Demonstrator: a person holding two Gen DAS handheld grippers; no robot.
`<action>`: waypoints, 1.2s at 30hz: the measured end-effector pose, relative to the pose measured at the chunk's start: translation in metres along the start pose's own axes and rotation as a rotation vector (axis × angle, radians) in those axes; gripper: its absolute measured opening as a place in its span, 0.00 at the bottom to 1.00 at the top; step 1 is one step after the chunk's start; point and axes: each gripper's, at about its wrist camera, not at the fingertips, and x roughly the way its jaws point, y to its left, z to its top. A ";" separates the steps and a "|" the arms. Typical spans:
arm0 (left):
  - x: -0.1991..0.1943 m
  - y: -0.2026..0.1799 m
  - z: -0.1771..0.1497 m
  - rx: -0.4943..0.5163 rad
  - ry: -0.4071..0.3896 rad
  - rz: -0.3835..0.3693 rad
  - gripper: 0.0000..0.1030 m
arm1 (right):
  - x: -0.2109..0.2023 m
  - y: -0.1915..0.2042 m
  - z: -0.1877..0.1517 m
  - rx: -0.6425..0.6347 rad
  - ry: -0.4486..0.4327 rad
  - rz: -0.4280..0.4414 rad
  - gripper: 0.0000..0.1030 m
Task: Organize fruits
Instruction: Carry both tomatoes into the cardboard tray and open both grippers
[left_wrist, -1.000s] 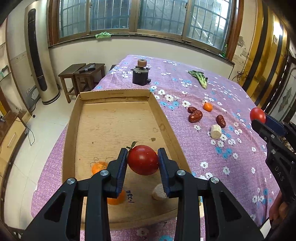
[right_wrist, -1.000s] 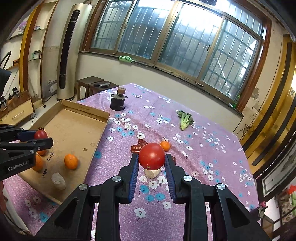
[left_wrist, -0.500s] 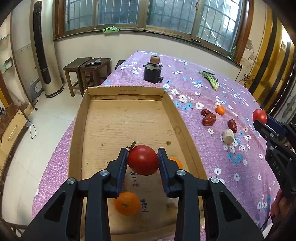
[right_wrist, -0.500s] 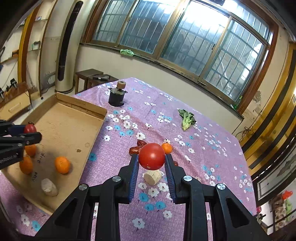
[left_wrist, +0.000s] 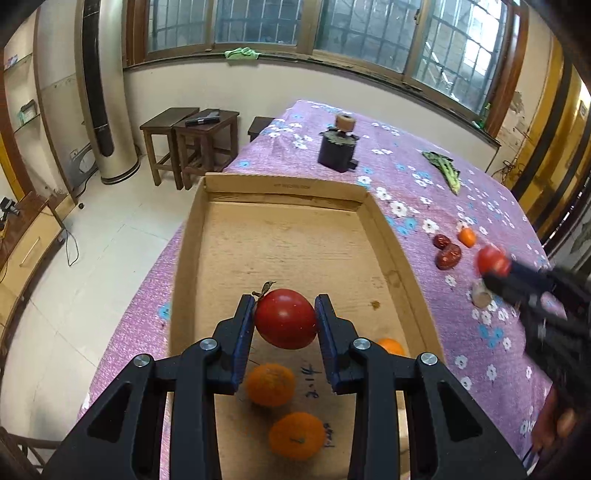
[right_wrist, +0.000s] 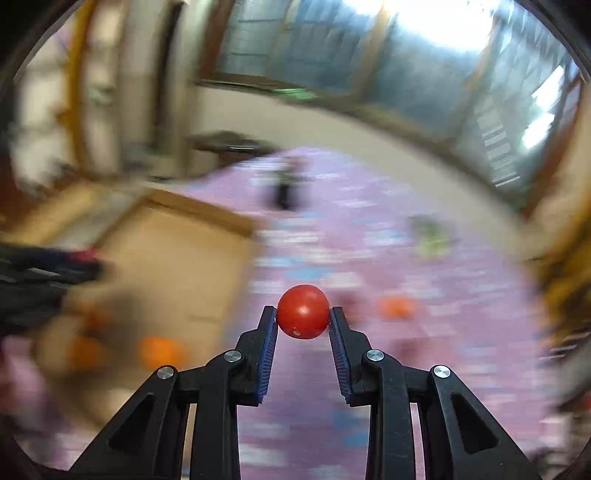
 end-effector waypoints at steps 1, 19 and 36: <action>0.003 0.003 0.002 -0.004 0.007 0.004 0.30 | 0.009 0.010 0.003 -0.012 0.020 0.050 0.28; 0.058 -0.003 0.005 0.083 0.209 0.158 0.50 | 0.106 0.045 0.002 -0.035 0.213 0.178 0.34; -0.030 -0.034 0.002 -0.013 -0.008 0.000 0.75 | -0.039 -0.020 -0.030 0.005 -0.010 -0.211 0.74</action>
